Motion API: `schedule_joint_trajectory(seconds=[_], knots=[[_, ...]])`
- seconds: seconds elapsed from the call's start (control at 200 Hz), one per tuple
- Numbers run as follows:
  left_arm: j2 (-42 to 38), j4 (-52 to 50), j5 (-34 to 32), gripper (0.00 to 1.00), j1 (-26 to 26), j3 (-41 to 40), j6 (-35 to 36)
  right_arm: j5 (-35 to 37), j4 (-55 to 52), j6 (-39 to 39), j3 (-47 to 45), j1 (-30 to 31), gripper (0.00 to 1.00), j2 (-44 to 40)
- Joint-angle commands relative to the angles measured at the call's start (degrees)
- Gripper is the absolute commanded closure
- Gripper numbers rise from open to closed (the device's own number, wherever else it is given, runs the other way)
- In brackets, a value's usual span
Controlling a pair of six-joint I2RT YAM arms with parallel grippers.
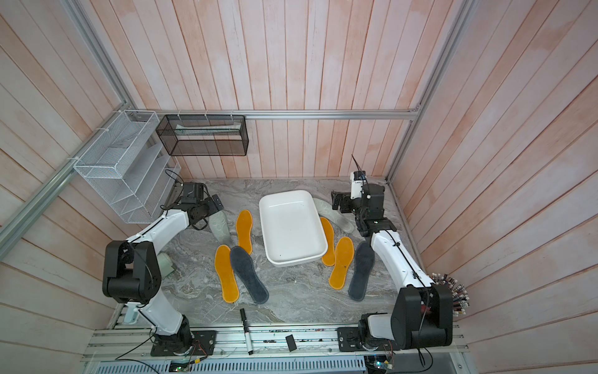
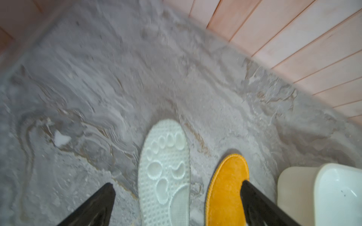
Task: Put the insoles into the storage box
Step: Pick up the insole from the center of the board.
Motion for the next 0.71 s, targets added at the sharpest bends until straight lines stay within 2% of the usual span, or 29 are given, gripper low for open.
schedule_joint_trajectory(seconds=[0.0,0.145,0.345,0.7], knots=[[2.8,-11.2,5.5,0.00,-0.2,2.4,-5.8,-1.3,-3.4,-0.3,1.2,1.5,0.02,1.1],[4.8,-15.0,6.4,0.00,-0.1,4.2,-7.7,-2.1,-2.9,0.2,0.7,2.6,0.03,1.3],[7.1,-17.8,8.8,0.06,-0.1,4.4,-10.3,-2.8,-1.9,1.3,-0.4,3.4,0.05,1.3],[7.7,-19.5,8.3,0.07,-1.2,4.1,-12.6,-3.9,-0.4,1.8,-2.0,4.1,0.05,1.3]])
